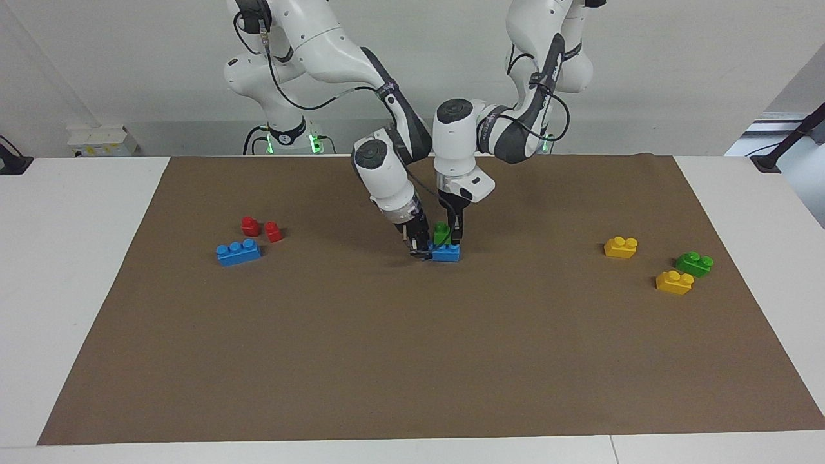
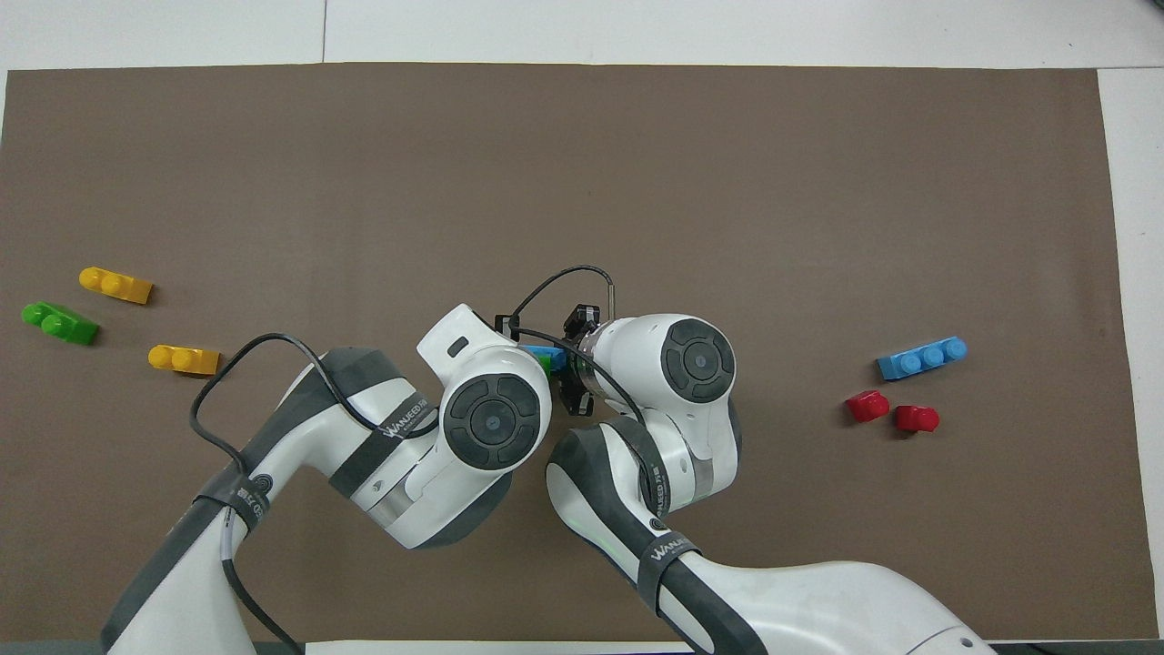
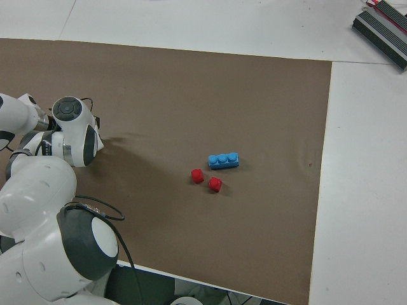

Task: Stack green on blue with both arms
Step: 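Press the green brick onto the blue brick end with the left gripper, then open both grippers and withdraw them from the joined bricks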

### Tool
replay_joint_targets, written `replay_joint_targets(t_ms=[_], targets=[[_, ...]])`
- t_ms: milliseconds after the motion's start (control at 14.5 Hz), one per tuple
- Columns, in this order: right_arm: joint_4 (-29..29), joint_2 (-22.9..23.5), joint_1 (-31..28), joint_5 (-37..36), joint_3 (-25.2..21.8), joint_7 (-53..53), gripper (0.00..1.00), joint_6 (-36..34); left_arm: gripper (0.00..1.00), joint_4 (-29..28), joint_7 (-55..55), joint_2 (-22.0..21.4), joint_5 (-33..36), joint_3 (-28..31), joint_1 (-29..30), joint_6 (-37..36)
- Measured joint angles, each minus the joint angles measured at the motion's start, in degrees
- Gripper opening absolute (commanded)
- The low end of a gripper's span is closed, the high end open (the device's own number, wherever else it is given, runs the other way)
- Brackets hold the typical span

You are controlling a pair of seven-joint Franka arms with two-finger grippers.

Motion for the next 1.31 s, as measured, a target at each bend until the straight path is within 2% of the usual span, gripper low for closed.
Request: replay_joint_targets(t_ms=[759, 828, 897, 966, 1034, 1103, 1172, 1241, 1310], targets=[[-0.04, -0.02, 0.06, 0.0, -0.01, -0.37, 0.0, 0.05, 0.0, 0.47, -0.93, 2.43, 2.82, 0.65, 0.01, 2.35], [-0.04, -0.02, 0.06, 0.0, -0.01, -0.37, 0.0, 0.05, 0.87, 0.47, -0.94, 2.43, 2.83, 0.65, 0.01, 2.35], [-0.05, -0.02, 0.06, 0.0, -0.02, -0.37, 0.0, 0.05, 1.0, 0.47, -0.93, 2.43, 2.85, 0.65, 0.01, 2.35], [-0.05, -0.03, 0.06, 0.0, -0.03, -0.36, 0.0, 0.04, 1.0, 0.43, -0.93, 2.58, 2.88, 0.65, 0.01, 2.35], [-0.05, -0.03, 0.06, 0.0, -0.03, -0.3, 0.26, 0.04, 1.0, 0.42, -0.93, 2.91, 2.9, 0.66, 0.02, 2.35], [-0.05, -0.03, 0.05, 0.0, -0.04, -0.28, 0.65, 0.03, 1.0, 0.42, -0.93, 3.21, 2.91, 0.69, 0.04, 2.35], [-0.04, -0.03, 0.02, 0.0, -0.04, -0.27, 0.82, -0.02, 1.0, 0.43, -0.94, 3.34, 2.91, 0.78, 0.13, 2.35], [-0.11, 0.0, -0.08, 0.0, -0.13, -0.26, 0.9, -0.26, 1.0, 0.49, -0.94, 3.34, 2.93, 0.94, 0.39, 2.35], [-0.36, 0.11, -0.39, 0.0, -0.29, -0.26, 0.9, -0.58, 1.0, 0.63, -0.87, 3.27, 3.02, 0.99, 1.01, 2.36]])
